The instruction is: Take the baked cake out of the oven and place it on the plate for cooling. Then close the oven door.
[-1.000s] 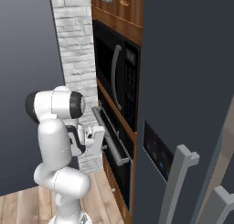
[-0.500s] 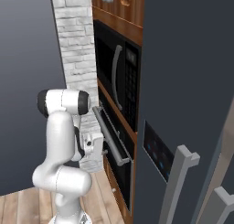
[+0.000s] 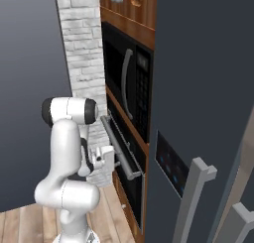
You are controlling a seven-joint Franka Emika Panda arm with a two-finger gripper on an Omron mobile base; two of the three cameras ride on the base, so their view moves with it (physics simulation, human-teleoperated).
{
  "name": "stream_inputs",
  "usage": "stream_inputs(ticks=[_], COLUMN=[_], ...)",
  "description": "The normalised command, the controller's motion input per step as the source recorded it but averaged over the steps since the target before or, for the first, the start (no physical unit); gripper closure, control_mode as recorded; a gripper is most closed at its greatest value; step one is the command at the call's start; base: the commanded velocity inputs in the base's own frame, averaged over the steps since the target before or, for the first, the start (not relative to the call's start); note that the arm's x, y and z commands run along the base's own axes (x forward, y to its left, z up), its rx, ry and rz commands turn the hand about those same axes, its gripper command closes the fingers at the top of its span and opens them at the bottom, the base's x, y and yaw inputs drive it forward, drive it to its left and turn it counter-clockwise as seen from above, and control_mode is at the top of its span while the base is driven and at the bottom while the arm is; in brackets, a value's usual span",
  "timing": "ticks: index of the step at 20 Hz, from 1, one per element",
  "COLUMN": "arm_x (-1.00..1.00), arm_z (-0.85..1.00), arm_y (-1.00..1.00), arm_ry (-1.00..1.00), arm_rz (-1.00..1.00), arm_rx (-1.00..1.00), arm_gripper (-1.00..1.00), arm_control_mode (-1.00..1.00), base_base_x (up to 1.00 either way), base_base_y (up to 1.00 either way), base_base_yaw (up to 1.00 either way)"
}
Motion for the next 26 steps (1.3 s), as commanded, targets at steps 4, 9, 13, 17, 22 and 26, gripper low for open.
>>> stream_inputs(ticks=[4, 9, 13, 17, 22, 26], arm_x=[0.0, 0.21, 0.21, -0.01, -0.12, -0.36], arm_z=[0.22, 0.01, -0.06, -0.37, -0.6, -0.77], arm_y=[-0.46, -0.3, -0.01, 0.14, 0.49, 0.64], arm_ry=[-0.19, -0.02, 0.27, 0.45, 0.43, 0.36], arm_rz=[0.0, 0.0, 0.05, 0.12, 0.13, 0.15], arm_rx=[0.0, 0.0, 0.16, 0.24, 0.22, 0.2], arm_gripper=[-1.0, 1.0, 1.0, 1.0, 1.0, 1.0], arm_control_mode=[-1.0, -1.0, -1.0, -1.0, -1.0, -1.0], base_base_x=[0.0, 0.0, 0.0, 0.0, 0.0, 0.0], base_base_y=[0.0, 0.0, 0.0, 0.0, 0.0, 0.0], base_base_yaw=[0.0, 0.0, 0.0, 0.0, 0.0, 0.0])
